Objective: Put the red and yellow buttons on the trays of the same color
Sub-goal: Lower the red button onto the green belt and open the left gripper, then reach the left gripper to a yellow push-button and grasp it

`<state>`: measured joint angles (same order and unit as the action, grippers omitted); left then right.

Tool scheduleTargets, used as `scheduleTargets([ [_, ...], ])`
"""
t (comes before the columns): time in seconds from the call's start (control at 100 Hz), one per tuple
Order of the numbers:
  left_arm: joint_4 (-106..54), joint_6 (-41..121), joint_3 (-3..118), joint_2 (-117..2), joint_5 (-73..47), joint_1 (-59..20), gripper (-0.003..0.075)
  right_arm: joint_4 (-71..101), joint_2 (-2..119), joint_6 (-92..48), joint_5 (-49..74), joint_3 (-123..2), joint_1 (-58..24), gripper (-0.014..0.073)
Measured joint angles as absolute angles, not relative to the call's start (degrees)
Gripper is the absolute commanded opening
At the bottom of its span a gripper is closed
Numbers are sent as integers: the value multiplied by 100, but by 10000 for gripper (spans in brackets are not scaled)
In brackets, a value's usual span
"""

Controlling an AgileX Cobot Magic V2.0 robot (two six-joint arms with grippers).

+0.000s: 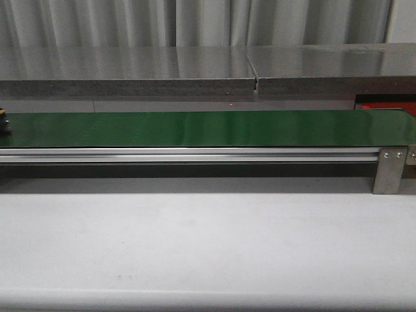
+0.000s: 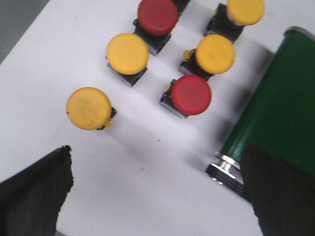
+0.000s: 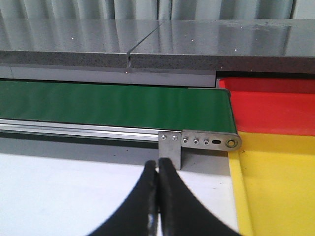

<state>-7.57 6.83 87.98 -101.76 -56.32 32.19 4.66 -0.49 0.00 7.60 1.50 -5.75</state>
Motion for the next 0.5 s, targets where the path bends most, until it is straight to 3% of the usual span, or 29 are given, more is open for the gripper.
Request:
scheduleTargets([
  [0.5, -766, 906, 8487, -10811, -5060, 3528, 638, 466, -49, 0, 760, 150, -575, -66],
])
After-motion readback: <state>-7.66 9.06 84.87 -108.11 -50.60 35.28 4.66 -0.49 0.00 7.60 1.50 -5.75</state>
